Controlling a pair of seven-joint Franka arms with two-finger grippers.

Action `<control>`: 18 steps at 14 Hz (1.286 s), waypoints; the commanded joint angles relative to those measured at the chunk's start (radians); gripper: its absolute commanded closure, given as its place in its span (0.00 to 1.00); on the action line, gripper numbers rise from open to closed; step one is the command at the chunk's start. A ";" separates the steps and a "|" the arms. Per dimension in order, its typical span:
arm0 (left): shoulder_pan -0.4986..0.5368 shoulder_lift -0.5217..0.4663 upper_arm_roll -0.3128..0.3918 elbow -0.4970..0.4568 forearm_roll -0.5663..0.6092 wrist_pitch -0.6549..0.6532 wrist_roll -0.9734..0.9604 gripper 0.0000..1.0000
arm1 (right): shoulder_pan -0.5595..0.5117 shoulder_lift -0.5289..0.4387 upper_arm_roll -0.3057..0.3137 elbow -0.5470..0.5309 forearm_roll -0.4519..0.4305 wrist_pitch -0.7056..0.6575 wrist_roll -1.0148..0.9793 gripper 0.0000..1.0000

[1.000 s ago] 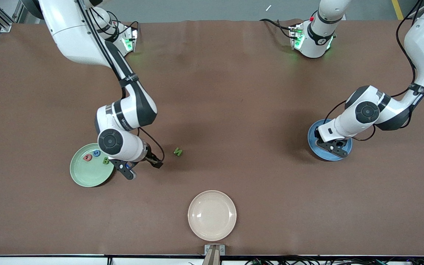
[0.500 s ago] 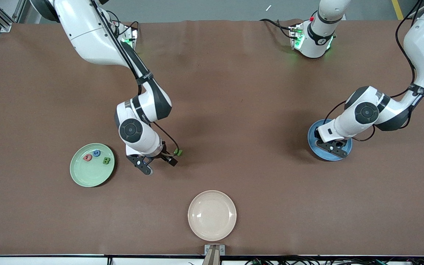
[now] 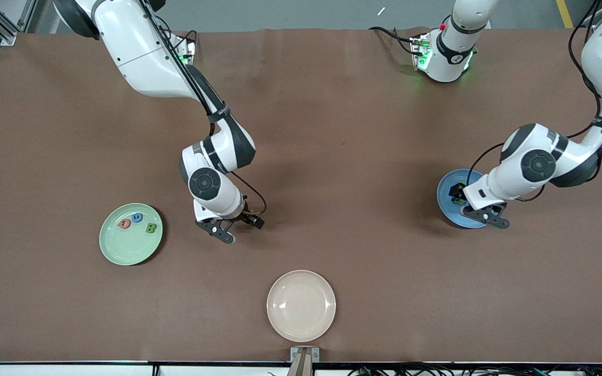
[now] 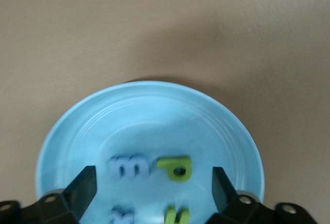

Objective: Sort upper and lower case letters into plates

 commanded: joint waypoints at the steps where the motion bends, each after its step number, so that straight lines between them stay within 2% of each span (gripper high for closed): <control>1: -0.003 -0.035 -0.051 0.112 -0.087 -0.159 0.008 0.00 | 0.014 -0.003 -0.004 -0.010 0.014 0.011 -0.018 0.00; 4: -0.003 -0.034 -0.053 0.135 -0.099 -0.164 0.008 0.00 | 0.017 0.009 -0.004 -0.008 0.016 0.015 0.028 0.10; 8: 0.025 -0.026 -0.050 0.160 -0.153 -0.166 0.025 0.00 | 0.027 0.015 -0.004 -0.007 0.016 0.015 0.157 0.12; 11: -0.041 -0.066 -0.024 0.221 -0.240 -0.206 0.046 0.00 | 0.027 0.015 -0.004 -0.005 0.016 0.011 0.160 0.19; 13: -0.117 -0.119 0.050 0.235 -0.335 -0.206 0.068 0.01 | 0.029 0.015 -0.004 -0.007 0.017 0.005 0.162 0.25; 15: -0.232 -0.210 0.178 0.243 -0.479 -0.206 0.126 0.01 | 0.031 0.015 -0.004 -0.007 0.016 0.003 0.169 0.34; 18: -0.543 -0.316 0.505 0.257 -0.667 -0.198 0.189 0.01 | 0.029 0.015 -0.004 -0.007 0.016 0.000 0.168 0.66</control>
